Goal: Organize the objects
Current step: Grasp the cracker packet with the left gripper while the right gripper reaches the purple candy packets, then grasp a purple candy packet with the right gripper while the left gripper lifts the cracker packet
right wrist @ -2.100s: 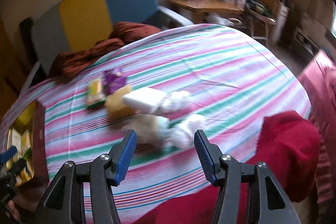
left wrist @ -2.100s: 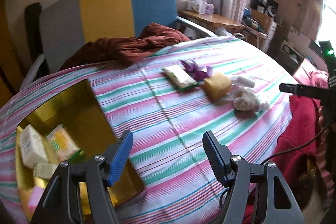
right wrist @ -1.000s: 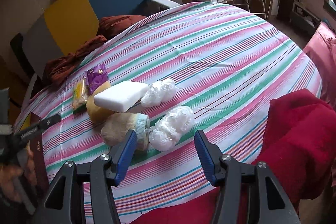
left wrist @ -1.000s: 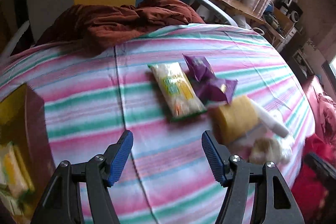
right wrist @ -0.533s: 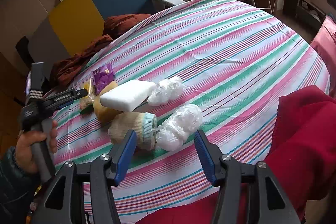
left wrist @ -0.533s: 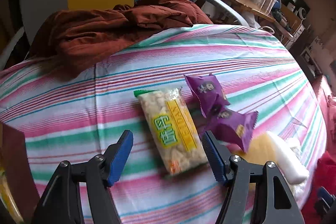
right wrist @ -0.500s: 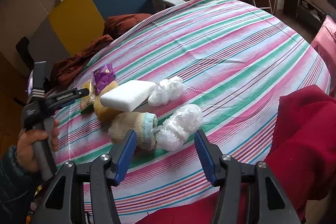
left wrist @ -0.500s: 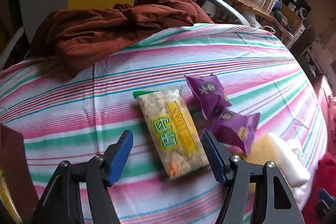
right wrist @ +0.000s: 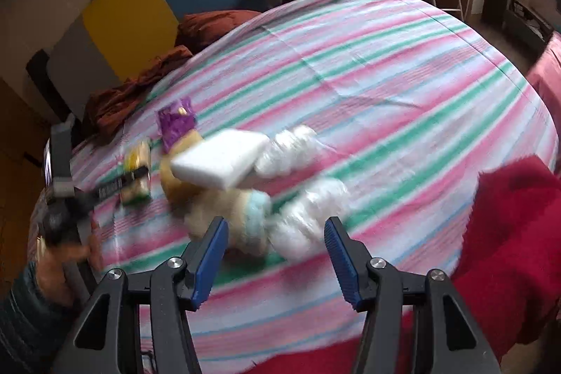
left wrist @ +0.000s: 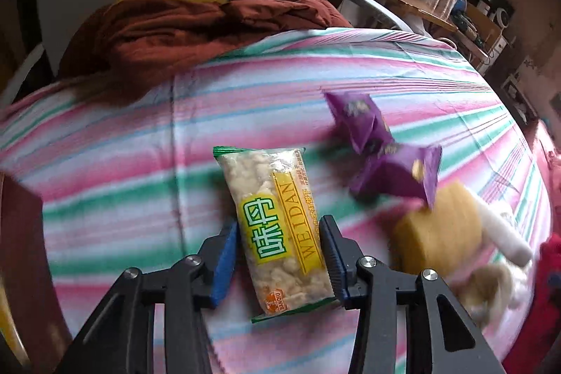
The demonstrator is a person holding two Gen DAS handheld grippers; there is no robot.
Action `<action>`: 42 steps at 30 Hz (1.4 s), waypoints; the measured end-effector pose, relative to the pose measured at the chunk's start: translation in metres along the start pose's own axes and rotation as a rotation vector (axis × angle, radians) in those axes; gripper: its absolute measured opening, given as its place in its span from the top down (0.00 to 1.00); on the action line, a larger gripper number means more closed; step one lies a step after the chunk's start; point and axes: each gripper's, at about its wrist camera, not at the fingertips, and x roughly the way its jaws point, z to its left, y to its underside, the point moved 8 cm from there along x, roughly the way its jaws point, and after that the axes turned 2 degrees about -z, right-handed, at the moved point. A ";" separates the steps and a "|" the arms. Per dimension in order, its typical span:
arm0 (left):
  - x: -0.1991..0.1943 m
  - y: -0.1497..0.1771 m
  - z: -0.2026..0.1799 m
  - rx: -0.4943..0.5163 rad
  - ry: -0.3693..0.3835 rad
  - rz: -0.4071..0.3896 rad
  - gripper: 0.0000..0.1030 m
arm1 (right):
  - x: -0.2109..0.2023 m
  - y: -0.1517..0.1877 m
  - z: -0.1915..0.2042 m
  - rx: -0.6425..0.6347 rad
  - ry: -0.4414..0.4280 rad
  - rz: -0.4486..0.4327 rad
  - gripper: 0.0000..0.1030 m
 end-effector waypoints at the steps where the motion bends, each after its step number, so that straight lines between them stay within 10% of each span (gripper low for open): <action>1: -0.003 0.005 0.001 -0.003 0.000 0.000 0.55 | 0.002 -0.005 0.005 -0.003 -0.017 0.002 0.44; 12: -0.031 0.047 0.008 -0.046 0.018 0.000 0.56 | 0.060 -0.083 0.121 -0.052 -0.255 0.062 0.44; 27: -0.037 0.057 0.014 -0.060 0.056 -0.024 0.56 | 0.186 -0.108 0.158 -0.231 -0.080 0.228 0.32; 30: -0.038 0.058 0.014 -0.057 0.056 -0.029 0.56 | 0.199 -0.103 0.158 -0.274 -0.022 0.240 0.48; 42: -0.039 0.057 0.014 -0.046 0.058 -0.055 0.58 | 0.127 -0.090 0.168 -0.378 -0.076 0.060 0.58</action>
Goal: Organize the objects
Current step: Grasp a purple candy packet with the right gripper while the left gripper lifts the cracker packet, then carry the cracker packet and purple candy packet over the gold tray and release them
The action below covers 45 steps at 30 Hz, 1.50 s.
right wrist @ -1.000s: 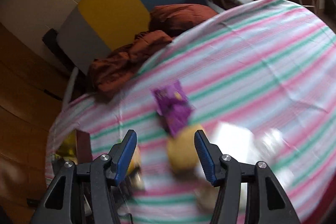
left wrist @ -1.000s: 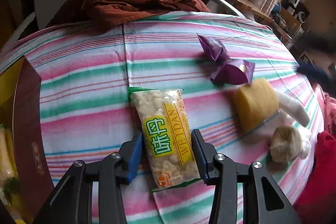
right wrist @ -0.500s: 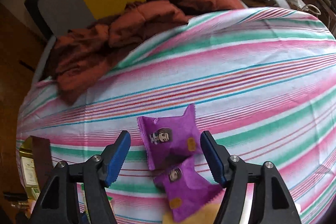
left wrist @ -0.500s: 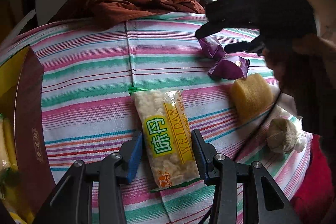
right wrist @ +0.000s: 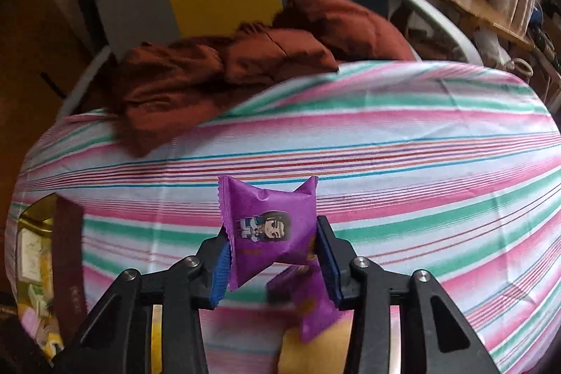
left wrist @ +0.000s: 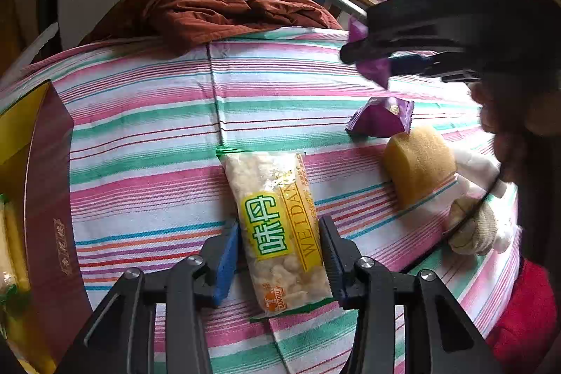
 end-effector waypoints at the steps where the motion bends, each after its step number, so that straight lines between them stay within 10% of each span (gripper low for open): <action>1: -0.001 0.000 0.001 -0.006 0.000 0.004 0.58 | -0.008 0.002 0.002 -0.004 -0.004 -0.019 0.58; 23: -0.148 0.008 0.025 0.024 -0.033 -0.214 0.59 | -0.093 0.074 0.086 0.044 -0.245 -0.130 0.58; 45: -0.233 0.061 0.197 -0.255 -0.238 -0.313 0.59 | -0.084 0.107 0.262 -0.187 -0.407 -0.042 0.58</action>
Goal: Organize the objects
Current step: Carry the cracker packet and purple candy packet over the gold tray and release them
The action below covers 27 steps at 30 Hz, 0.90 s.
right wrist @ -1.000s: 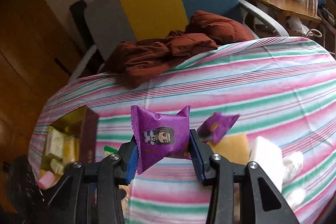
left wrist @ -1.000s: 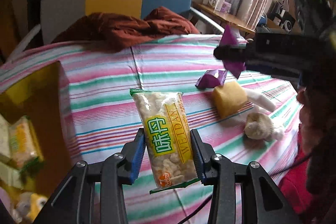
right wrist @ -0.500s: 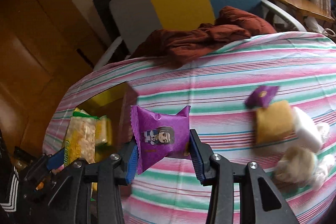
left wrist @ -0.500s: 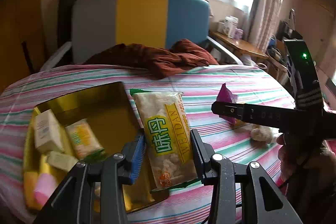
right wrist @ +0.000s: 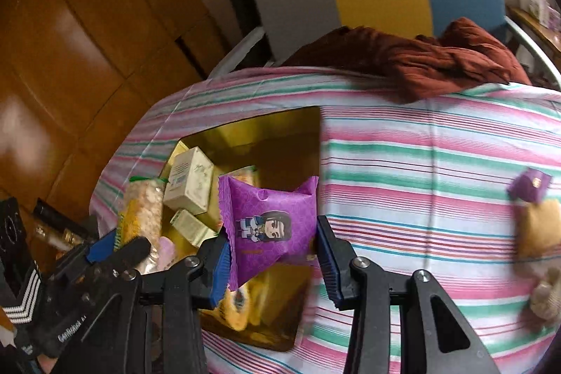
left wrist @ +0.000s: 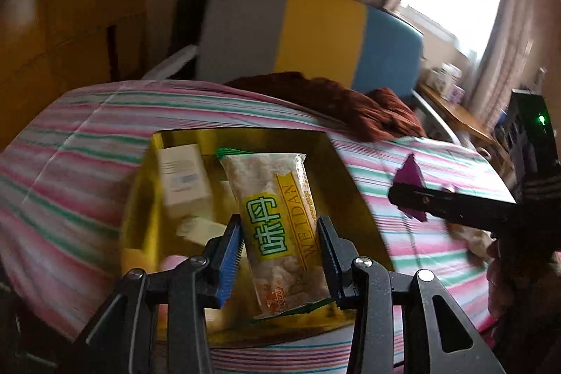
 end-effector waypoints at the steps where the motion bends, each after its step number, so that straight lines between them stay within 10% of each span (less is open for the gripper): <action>1: 0.001 -0.001 0.011 -0.017 -0.013 0.000 0.59 | 0.005 -0.001 0.005 -0.006 -0.005 0.008 0.58; 14: 0.016 -0.003 0.057 -0.083 -0.066 0.017 0.59 | 0.052 -0.044 0.012 0.063 0.053 -0.003 0.51; 27: 0.037 -0.037 0.044 -0.021 -0.094 -0.003 0.56 | 0.035 0.001 0.010 0.046 0.080 0.025 0.51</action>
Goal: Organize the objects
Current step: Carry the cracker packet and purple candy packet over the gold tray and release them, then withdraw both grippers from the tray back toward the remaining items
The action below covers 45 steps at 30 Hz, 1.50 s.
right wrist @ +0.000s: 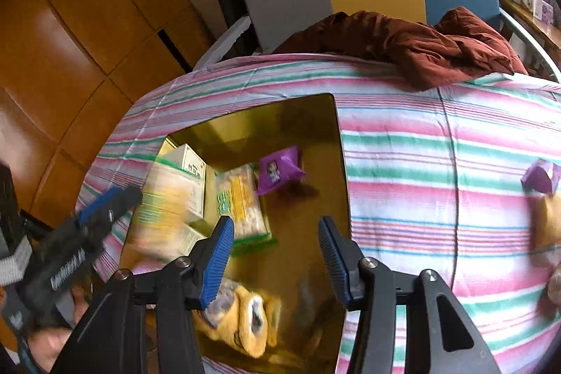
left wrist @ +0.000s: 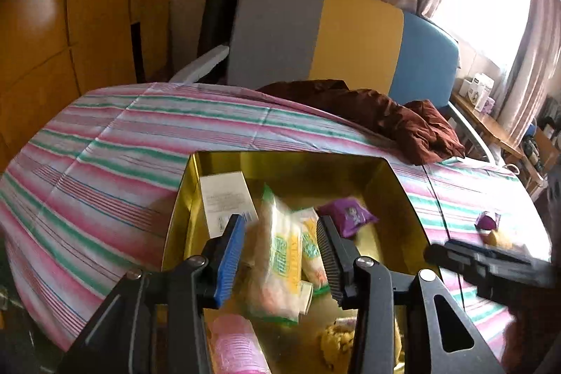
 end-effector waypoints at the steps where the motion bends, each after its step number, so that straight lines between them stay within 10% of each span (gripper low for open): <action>1: -0.002 -0.003 -0.001 -0.002 0.004 -0.007 0.54 | -0.002 0.002 0.000 -0.003 0.003 -0.002 0.51; 45: -0.056 0.054 -0.038 0.101 0.010 -0.021 0.36 | -0.056 0.048 -0.005 -0.124 0.195 -0.142 0.47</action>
